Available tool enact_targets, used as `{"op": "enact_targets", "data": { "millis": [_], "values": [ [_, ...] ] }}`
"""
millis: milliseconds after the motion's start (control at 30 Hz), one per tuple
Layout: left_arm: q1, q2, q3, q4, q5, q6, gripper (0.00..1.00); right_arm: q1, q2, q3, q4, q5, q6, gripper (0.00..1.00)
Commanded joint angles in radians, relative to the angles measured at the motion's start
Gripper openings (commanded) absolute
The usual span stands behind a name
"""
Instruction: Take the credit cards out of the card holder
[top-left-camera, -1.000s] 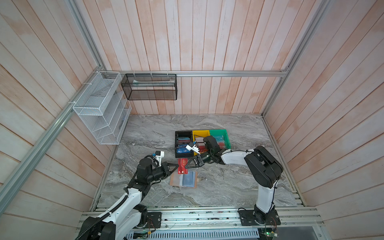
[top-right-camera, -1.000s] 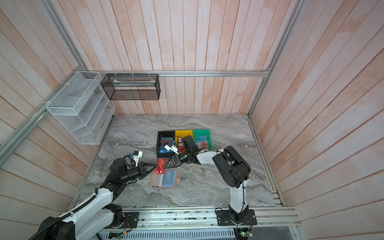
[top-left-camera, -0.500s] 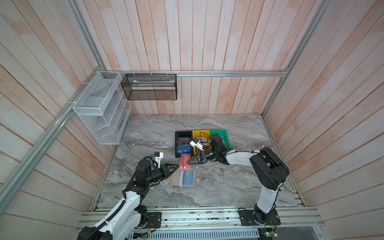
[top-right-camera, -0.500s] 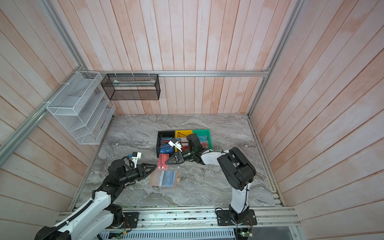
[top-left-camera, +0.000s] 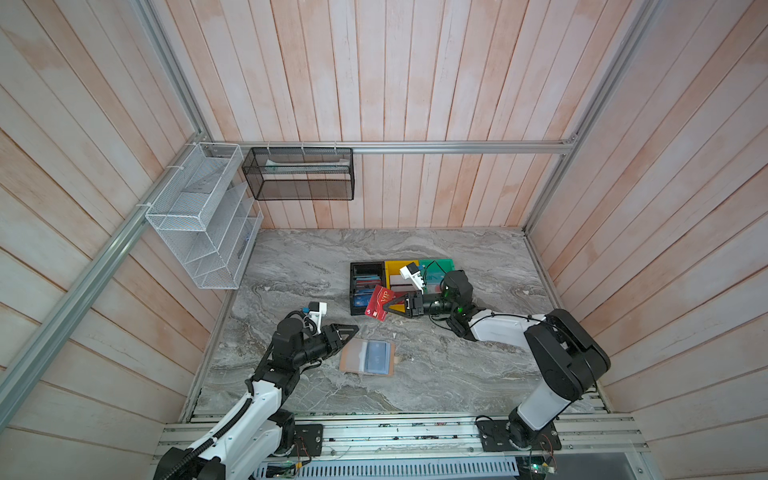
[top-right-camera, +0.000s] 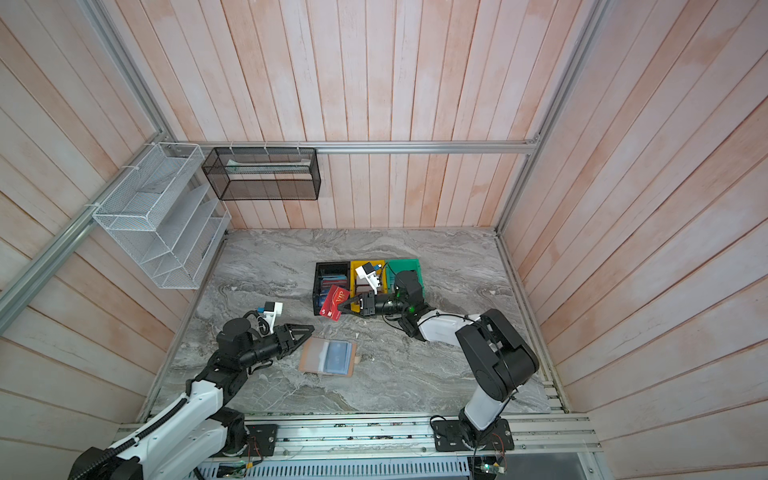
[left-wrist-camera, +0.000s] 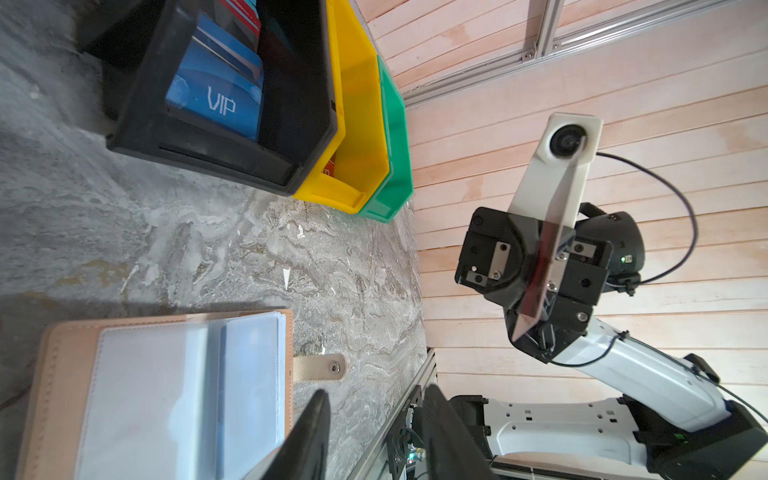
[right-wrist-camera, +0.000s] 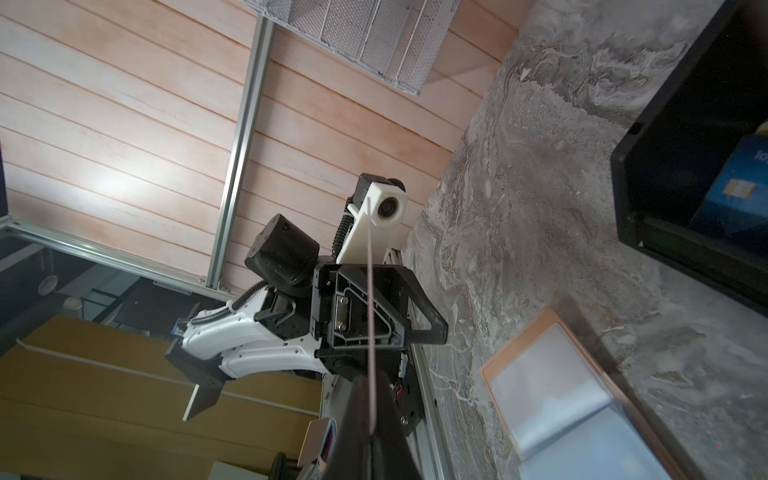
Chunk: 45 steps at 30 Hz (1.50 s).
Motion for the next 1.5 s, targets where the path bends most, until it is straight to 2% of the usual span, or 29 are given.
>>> {"op": "enact_targets", "data": {
  "millis": [0,167,300,500,833,933,1133,1333,1400,1467],
  "values": [
    [-0.026,0.004,0.025,0.097,-0.058,-0.012,0.40,-0.002,-0.010,-0.037,0.118,0.092,0.103,0.00],
    [-0.063,0.019,0.038,0.205,-0.118,-0.029,0.41,-0.001,0.008,-0.061,0.172,0.105,0.144,0.00],
    [-0.091,0.061,0.074,0.228,-0.152,-0.010,0.42,0.010,0.031,-0.069,0.223,0.113,0.182,0.00],
    [-0.146,0.141,0.089,0.335,-0.191,-0.019,0.43,0.032,0.061,-0.063,0.240,0.135,0.185,0.00],
    [-0.192,0.206,0.103,0.374,-0.236,-0.011,0.42,0.053,0.119,-0.029,0.283,0.131,0.213,0.00],
    [-0.192,0.205,0.109,0.354,-0.245,-0.002,0.34,0.064,0.127,-0.024,0.292,0.126,0.216,0.00],
    [-0.192,0.209,0.105,0.349,-0.248,0.001,0.01,0.066,0.122,-0.027,0.295,0.124,0.215,0.00],
    [-0.188,0.190,0.121,0.292,-0.244,0.031,0.00,0.061,0.114,-0.024,0.262,0.073,0.196,0.00],
    [-0.176,0.171,0.143,0.230,-0.221,0.061,0.00,0.045,0.098,-0.026,0.204,0.037,0.155,0.01],
    [-0.147,0.143,0.161,0.175,-0.178,0.078,0.00,0.013,0.063,-0.030,0.083,-0.002,0.088,0.06]
  ]
}}
